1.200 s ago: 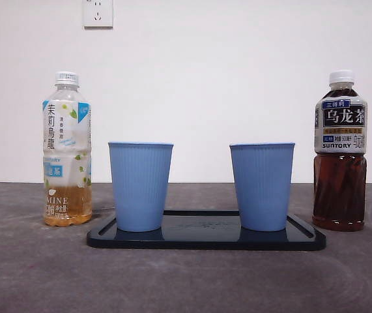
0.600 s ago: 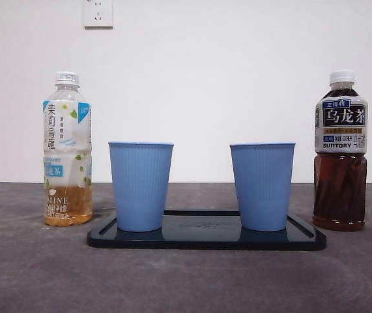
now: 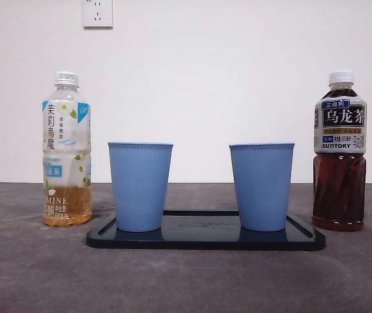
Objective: Pour the drink into the cup
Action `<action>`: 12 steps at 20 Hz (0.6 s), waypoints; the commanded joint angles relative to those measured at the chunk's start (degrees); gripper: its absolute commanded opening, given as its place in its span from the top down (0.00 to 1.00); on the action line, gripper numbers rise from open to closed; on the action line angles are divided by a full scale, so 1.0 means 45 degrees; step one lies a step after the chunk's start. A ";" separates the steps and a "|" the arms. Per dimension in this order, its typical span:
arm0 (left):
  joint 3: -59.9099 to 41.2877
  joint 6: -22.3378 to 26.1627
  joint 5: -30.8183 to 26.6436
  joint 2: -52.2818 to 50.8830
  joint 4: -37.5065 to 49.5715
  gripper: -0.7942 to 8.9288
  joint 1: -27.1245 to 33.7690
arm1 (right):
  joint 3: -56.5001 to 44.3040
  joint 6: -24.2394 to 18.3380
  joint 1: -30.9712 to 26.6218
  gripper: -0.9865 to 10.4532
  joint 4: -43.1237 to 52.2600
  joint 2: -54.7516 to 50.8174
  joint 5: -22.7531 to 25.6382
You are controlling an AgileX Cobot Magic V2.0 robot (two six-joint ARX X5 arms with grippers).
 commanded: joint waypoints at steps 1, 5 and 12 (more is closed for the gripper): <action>-0.0199 0.0063 -0.0034 -0.0024 -0.0131 0.91 0.0024 | -0.0044 -0.1428 -0.1219 0.90 0.0763 -0.0078 -0.0262; -0.0199 0.0063 -0.0034 -0.0024 -0.0131 0.91 0.0024 | -0.1311 -0.3390 -0.3968 0.90 0.2875 -0.1035 -0.1530; -0.0199 0.0063 -0.0034 -0.0024 -0.0131 0.91 0.0024 | -0.3298 -0.3755 -0.5945 0.90 0.3973 -0.3026 -0.1622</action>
